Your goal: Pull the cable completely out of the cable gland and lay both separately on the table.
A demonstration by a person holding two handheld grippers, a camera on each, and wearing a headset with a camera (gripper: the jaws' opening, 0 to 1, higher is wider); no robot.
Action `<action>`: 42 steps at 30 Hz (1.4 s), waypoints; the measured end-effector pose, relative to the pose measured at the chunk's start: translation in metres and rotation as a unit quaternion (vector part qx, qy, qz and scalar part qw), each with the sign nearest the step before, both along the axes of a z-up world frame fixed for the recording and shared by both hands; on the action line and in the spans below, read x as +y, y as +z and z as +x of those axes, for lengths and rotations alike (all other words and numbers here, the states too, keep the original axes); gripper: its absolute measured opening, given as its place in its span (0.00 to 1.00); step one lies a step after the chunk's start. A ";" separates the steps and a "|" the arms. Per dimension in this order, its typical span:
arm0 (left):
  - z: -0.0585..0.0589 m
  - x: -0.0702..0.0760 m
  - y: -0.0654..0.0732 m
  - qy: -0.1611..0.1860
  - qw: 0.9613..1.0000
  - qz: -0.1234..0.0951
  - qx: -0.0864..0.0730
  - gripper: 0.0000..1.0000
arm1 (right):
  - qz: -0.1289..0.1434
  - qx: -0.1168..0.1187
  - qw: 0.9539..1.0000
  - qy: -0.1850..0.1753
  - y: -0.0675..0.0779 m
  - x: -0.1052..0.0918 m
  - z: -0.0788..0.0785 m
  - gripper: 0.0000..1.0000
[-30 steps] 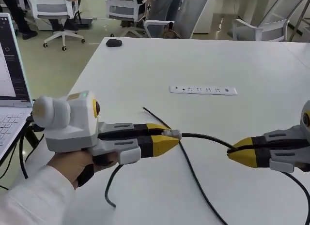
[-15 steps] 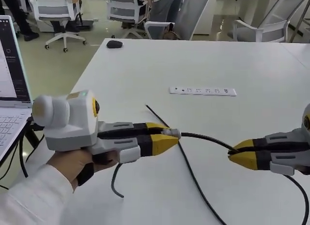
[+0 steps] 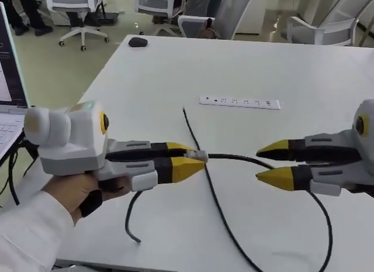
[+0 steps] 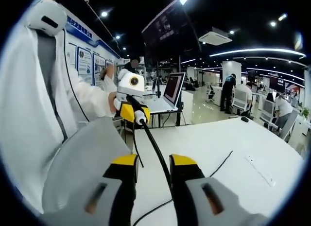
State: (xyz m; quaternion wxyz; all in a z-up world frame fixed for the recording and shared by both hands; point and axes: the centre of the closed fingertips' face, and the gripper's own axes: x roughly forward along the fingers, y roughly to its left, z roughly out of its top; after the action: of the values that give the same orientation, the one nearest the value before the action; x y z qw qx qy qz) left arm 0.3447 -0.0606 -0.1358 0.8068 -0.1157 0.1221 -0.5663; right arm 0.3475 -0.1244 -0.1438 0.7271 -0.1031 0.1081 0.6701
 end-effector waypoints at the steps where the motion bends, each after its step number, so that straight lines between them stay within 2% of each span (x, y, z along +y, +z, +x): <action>1: -0.001 -0.004 -0.002 -0.001 1.000 0.004 -0.002 0.16 | 0.002 -0.009 1.000 0.006 0.005 0.000 -0.002 0.27; 4: -0.002 -0.010 -0.007 -0.003 1.000 0.009 -0.008 0.16 | 0.005 -0.028 0.999 0.014 0.012 0.001 -0.002 0.28; 8: -0.003 -0.015 -0.014 0.004 1.000 0.012 -0.001 0.16 | 0.001 -0.046 0.999 0.020 0.019 0.005 -0.006 0.28; 10: -0.004 -0.017 -0.014 -0.002 1.000 0.010 0.000 0.16 | -0.007 -0.063 0.997 0.039 0.020 0.009 -0.013 0.27; 14: -0.005 -0.014 -0.014 -0.010 1.000 0.011 0.001 0.16 | -0.014 -0.056 0.998 0.040 0.013 0.018 -0.015 0.24; 20: -0.007 -0.007 -0.008 -0.035 0.999 0.011 -0.008 0.16 | -0.035 -0.057 0.997 0.041 0.004 0.038 -0.022 0.20; 23: -0.011 -0.001 -0.004 -0.050 0.999 0.005 -0.014 0.16 | -0.034 -0.056 0.997 0.032 0.006 0.048 -0.023 0.17; 26: -0.013 0.001 -0.005 -0.059 0.998 0.006 -0.017 0.16 | -0.035 -0.058 0.997 0.031 0.008 0.056 -0.026 0.13; 29: -0.014 0.002 -0.003 -0.067 0.997 0.004 -0.024 0.16 | -0.057 -0.066 0.995 0.045 0.005 0.060 -0.031 0.13; 33: -0.012 0.002 -0.002 -0.065 0.997 0.008 -0.028 0.16 | -0.056 -0.065 0.995 0.043 0.005 0.061 -0.022 0.08; 36: -0.012 0.002 -0.004 -0.063 0.998 0.007 -0.026 0.16 | -0.053 -0.064 0.996 0.044 0.002 0.062 -0.021 0.05; 39: -0.010 0.004 -0.008 -0.059 0.998 0.004 -0.015 0.16 | -0.040 -0.054 0.997 0.040 -0.003 0.064 -0.020 0.05; 42: -0.010 0.005 -0.016 -0.056 0.998 0.006 -0.006 0.16 | -0.038 -0.050 0.997 0.039 -0.013 0.063 -0.020 0.04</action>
State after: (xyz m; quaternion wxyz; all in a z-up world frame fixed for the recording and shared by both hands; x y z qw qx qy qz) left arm 0.3351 -0.0552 -0.1517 0.7751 -0.1007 0.1269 -0.6108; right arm 0.3274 -0.0610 -0.1567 0.7005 -0.1684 0.0927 0.6873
